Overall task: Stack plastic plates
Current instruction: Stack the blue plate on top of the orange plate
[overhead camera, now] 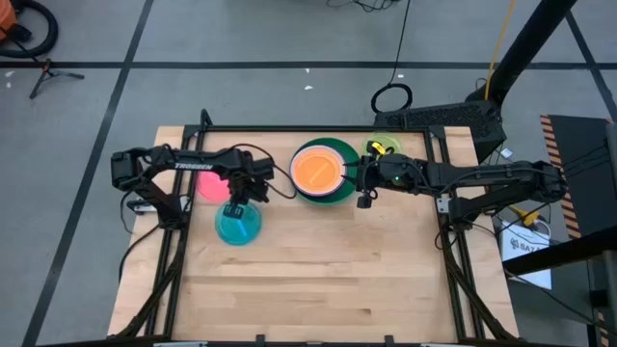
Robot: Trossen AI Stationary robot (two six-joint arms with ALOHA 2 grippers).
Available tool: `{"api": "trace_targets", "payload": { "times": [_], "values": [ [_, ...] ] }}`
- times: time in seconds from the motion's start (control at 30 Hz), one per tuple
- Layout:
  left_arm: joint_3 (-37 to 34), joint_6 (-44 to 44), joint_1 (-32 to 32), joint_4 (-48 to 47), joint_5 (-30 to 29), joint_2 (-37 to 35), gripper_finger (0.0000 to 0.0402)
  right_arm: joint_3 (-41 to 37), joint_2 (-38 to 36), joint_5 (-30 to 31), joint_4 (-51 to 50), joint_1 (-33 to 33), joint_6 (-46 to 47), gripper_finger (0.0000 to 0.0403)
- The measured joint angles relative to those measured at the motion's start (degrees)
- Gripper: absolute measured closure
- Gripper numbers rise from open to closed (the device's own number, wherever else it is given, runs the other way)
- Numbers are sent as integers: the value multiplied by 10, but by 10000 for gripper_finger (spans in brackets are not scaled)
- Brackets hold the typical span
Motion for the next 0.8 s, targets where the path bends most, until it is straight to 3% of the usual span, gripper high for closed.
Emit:
{"api": "trace_targets", "payload": {
  "times": [0.6, 0.8],
  "values": [
    [126, 10, 0, -33, 0, -1, 399, 0, 0, 0, -5, 0, 0, 269],
    [180, 4, 0, -23, 25, -1, 400, 0, 0, 0, -13, 0, 0, 269]
  ]
}}
